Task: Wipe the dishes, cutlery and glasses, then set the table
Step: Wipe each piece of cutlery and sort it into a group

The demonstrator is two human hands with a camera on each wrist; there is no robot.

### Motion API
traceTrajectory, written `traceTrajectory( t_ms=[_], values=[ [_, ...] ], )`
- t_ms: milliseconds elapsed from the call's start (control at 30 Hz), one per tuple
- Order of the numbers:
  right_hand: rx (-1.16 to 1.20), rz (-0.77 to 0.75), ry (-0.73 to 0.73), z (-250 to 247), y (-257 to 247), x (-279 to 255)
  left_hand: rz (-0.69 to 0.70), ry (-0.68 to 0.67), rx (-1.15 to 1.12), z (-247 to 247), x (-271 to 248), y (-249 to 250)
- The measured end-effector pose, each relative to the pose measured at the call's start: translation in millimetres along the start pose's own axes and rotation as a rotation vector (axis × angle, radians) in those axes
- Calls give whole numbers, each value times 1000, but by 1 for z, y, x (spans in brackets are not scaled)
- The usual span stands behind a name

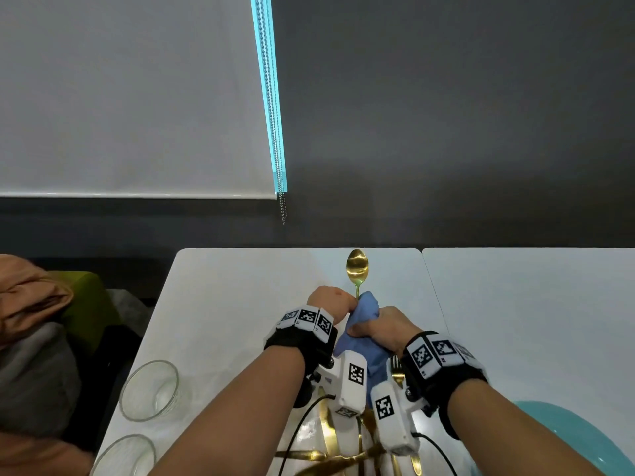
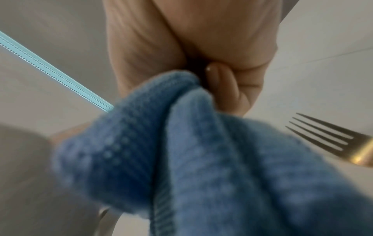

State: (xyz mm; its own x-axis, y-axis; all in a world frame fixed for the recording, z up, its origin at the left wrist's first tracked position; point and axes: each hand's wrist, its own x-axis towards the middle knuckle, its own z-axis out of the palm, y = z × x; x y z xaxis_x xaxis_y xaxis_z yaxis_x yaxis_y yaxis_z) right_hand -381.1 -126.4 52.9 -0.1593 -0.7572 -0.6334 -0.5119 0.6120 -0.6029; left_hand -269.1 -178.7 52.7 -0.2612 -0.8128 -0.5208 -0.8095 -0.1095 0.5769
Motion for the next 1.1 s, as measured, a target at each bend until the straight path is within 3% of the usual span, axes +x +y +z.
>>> traceTrajectory(
  t_ms=[300, 467, 600, 767, 900, 1100],
  values=[
    [-32, 32, -48, 7, -8, 17, -51, 139, 3, -5, 35, -18],
    [-124, 92, -66, -4, 6, 18, -130, 150, 102, -25, 59, -43],
    [-71, 131, 20, -27, 23, 20, -167, 92, 232, -32, 70, -66],
    [-17, 145, 78, -49, 37, 18, -295, 64, 137, -19, 78, -77],
    [24, 164, 91, -59, 51, 11, -385, 252, -87, -11, 73, -80],
    [174, 196, 86, -73, 71, -4, -326, 288, 101, -5, 70, -81]
  ],
)
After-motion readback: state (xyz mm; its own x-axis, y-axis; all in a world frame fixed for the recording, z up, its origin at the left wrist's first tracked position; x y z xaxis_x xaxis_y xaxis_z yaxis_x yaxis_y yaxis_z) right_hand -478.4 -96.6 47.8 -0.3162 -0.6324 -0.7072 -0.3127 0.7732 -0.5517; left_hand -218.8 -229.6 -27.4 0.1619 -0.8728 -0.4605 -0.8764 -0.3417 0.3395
